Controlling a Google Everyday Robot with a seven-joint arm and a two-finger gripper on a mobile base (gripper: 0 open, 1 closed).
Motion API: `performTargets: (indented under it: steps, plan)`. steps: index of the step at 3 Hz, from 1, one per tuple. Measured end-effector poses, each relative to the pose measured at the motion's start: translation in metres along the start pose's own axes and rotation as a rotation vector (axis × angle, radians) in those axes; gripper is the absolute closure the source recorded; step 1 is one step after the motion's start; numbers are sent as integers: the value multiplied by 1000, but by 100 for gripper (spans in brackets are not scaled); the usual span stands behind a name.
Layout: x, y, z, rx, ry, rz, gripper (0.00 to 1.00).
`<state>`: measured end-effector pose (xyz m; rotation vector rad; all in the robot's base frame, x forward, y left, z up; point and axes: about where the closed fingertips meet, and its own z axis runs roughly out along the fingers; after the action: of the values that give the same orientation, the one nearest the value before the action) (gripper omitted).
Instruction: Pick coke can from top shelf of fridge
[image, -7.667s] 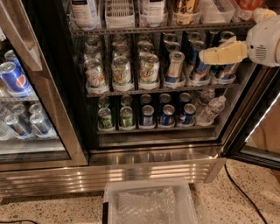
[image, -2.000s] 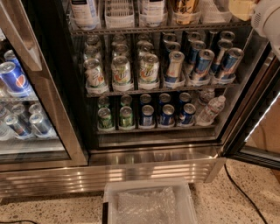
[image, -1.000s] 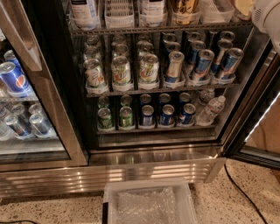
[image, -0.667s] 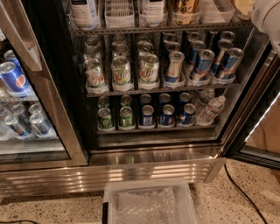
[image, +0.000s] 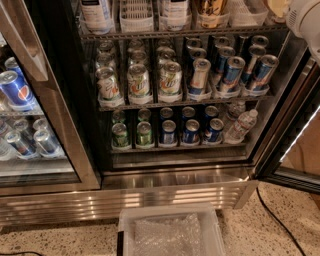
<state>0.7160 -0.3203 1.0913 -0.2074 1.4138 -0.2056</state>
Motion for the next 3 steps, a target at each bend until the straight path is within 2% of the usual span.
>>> performTargets:
  steps: [1,2,3]
  plan:
    - [-15,6,-6,-46,-6,29,100]
    - [-24,5,-10,-61,-16,38,100]
    - [-37,11,-16,-98,-30,63,100]
